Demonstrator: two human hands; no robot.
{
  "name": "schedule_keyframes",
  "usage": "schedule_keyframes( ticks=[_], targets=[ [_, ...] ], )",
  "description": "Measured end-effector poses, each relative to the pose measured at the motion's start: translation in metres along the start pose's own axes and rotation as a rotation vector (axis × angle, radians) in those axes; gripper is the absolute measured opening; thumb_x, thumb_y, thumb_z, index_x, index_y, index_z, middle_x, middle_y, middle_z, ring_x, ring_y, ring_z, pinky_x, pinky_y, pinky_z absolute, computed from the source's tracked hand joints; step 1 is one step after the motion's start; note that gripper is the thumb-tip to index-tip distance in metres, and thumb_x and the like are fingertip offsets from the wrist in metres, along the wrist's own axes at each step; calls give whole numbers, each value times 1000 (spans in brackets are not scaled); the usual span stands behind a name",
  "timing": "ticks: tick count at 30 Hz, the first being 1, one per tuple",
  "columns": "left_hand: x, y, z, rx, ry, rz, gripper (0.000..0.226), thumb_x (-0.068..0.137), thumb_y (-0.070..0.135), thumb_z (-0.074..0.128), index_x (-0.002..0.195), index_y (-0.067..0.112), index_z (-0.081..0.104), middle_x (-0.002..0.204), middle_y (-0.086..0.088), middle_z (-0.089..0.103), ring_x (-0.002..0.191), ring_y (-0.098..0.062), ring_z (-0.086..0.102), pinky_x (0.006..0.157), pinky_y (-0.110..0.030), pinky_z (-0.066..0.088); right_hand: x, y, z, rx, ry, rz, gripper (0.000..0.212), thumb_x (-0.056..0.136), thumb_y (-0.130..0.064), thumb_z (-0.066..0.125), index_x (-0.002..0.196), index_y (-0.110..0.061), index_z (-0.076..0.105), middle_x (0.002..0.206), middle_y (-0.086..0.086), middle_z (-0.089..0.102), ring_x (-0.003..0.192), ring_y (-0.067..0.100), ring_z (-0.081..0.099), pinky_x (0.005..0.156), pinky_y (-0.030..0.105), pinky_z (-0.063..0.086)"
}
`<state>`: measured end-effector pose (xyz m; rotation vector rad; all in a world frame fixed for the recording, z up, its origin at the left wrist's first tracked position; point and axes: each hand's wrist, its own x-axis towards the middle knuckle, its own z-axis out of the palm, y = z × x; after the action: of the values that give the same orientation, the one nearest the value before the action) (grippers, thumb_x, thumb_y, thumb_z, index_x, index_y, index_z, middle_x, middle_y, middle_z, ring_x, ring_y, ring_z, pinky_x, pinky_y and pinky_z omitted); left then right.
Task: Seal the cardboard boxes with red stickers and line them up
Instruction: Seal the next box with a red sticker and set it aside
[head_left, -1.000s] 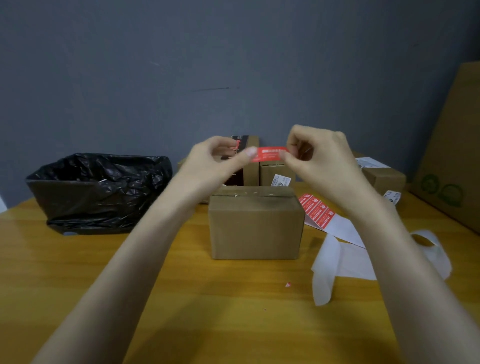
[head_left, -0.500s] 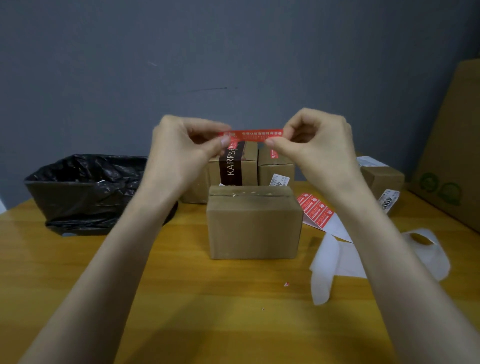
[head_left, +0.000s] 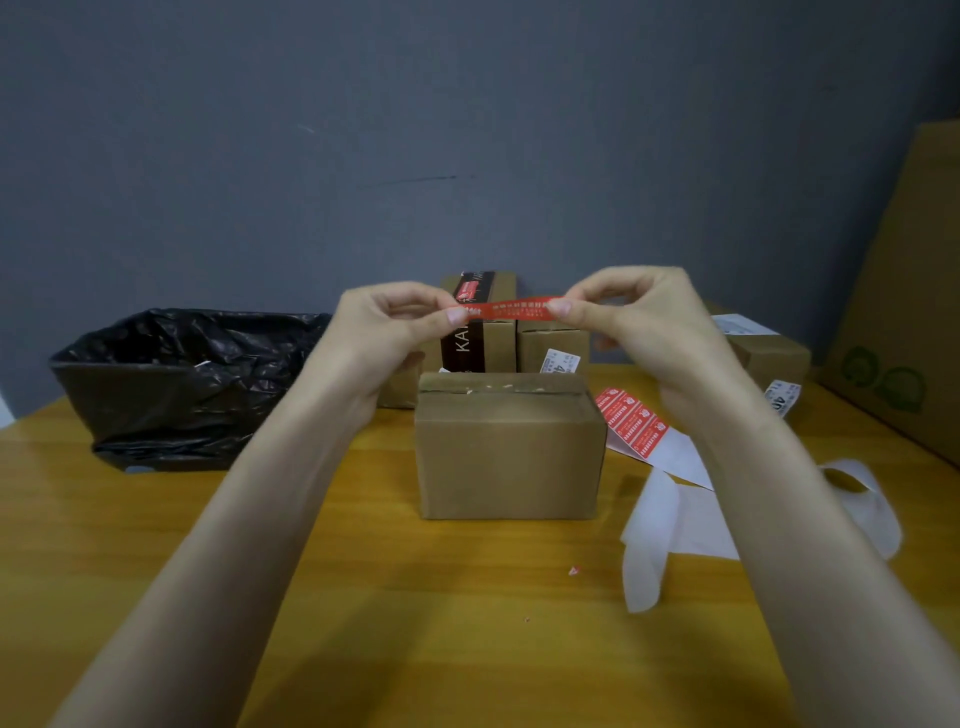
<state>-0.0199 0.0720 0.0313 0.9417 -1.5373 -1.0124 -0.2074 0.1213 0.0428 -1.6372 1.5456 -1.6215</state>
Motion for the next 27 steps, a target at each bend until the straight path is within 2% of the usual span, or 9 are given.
schedule_keyframes(
  ticks=[5,8,10,14,16,20,22,25,27],
  targets=[
    [2,-7,5,132,8,12,9,77,22,73,70,23,69,74,13,66,59,14,56,63,-16,40,1,6,0,-49,-26,129,11,76,-28,74,70,-20,70,74,-9,67,70,3,58,60,19,42],
    [3,-10,6,191,33,28,6,80,21,71,74,20,69,79,11,66,68,8,56,69,-16,46,2,9,1,-60,-48,182,11,76,-27,74,71,-18,71,74,-5,68,70,5,59,61,19,42],
    [4,-14,9,233,45,24,6,82,18,70,76,15,69,82,7,67,73,5,56,76,-22,50,1,11,4,-67,-50,203,11,75,-24,75,68,-18,70,69,-3,67,66,7,58,59,20,42],
    [8,-22,11,340,71,33,4,78,17,74,77,14,72,82,2,70,83,-9,65,81,-30,53,0,16,9,-119,-50,259,12,76,-23,75,68,-18,68,70,-2,65,61,6,55,46,13,42],
    [10,-24,12,393,80,53,5,76,17,76,78,14,72,79,1,70,80,-9,65,77,-27,53,0,19,10,-128,-54,284,13,77,-22,74,68,-19,66,73,-2,63,63,5,54,38,8,40],
    [10,-25,15,470,91,87,7,76,19,76,81,15,73,71,6,65,71,3,59,63,-11,46,-1,22,12,-100,-49,342,11,78,-20,73,71,-17,66,75,0,62,61,6,53,34,7,37],
    [10,-25,15,492,79,83,10,75,19,77,83,15,73,70,8,65,69,5,58,59,-7,44,-1,21,11,-83,-39,347,10,77,-17,74,81,-11,67,77,1,61,57,6,56,33,7,36],
    [12,-25,11,473,59,42,21,72,20,80,91,13,73,78,2,71,77,-3,64,73,-18,51,-1,22,9,-110,-52,354,41,77,-18,74,113,-12,56,80,-4,51,60,5,50,31,5,33],
    [12,-24,10,454,58,8,18,71,20,80,86,13,72,78,-1,72,81,-10,67,82,-31,54,-1,23,9,-52,-61,372,46,78,-16,73,117,-14,50,80,-5,49,65,4,47,30,6,33]
  ],
)
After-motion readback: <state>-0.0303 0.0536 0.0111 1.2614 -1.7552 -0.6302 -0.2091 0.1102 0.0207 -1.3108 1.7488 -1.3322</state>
